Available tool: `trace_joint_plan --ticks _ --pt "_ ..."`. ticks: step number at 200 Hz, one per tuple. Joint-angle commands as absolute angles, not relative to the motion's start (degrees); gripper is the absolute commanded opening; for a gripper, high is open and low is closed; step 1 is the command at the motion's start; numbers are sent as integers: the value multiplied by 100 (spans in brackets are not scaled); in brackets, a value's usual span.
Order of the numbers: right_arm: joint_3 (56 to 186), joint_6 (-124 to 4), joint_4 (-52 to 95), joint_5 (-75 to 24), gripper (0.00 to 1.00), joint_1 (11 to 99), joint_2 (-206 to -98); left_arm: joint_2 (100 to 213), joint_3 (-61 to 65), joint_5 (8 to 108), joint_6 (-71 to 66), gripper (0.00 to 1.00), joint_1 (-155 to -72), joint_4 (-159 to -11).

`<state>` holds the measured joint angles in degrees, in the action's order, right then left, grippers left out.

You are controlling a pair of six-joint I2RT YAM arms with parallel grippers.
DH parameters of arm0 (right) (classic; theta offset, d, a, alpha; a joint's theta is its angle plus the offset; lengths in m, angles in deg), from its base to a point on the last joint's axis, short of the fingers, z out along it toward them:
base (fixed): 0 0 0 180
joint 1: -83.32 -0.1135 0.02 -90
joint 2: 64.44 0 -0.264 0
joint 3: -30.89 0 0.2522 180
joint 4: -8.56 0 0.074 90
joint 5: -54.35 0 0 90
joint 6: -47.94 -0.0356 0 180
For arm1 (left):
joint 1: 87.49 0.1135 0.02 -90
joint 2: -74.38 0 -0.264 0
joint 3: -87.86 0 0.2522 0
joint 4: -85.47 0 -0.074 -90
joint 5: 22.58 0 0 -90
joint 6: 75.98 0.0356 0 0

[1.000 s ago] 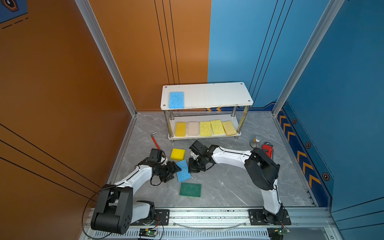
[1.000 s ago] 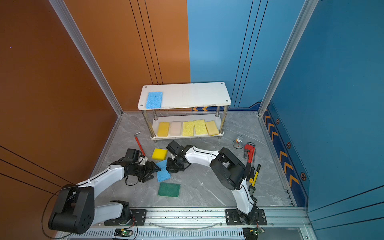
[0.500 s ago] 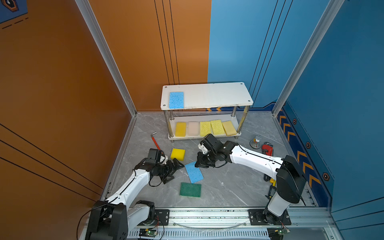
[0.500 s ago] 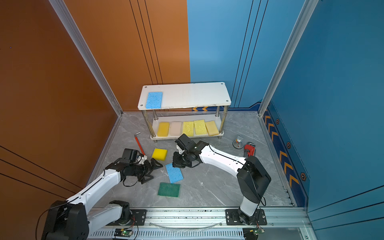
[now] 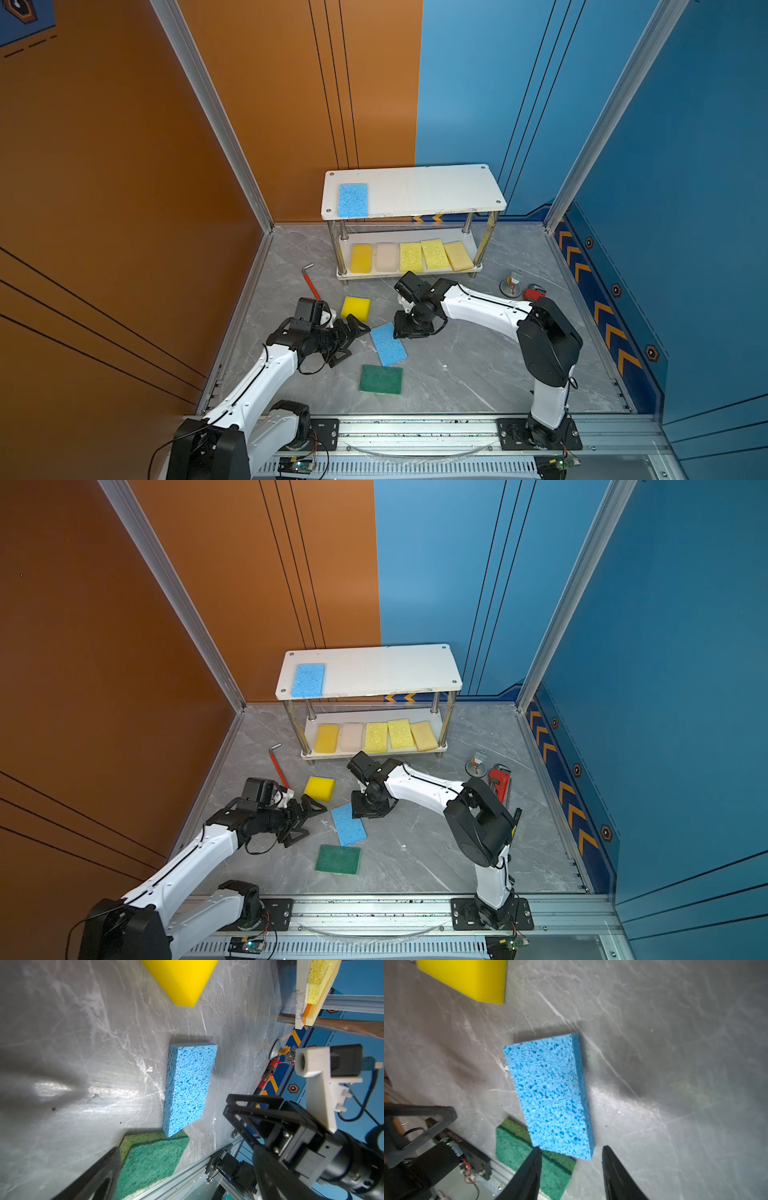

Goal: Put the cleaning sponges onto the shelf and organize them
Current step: 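Tilt the blue sponge upright with the right gripper while the left gripper approaches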

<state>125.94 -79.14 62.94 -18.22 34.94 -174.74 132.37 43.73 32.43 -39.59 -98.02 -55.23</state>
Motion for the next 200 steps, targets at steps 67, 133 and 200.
trace_joint_plan --ticks 67,133,200 --pt "13282 -7061 6943 -2134 47 3181 -18174 12757 4675 3302 -4065 99 -9589 -5133" --pt "13408 -7106 6925 -2159 34 3111 -18504 12545 4736 3274 -4069 99 -9523 -4976" --pt "13344 -7224 6933 -2269 0 3135 -18060 12538 4592 3295 -4025 99 -9521 -4954"
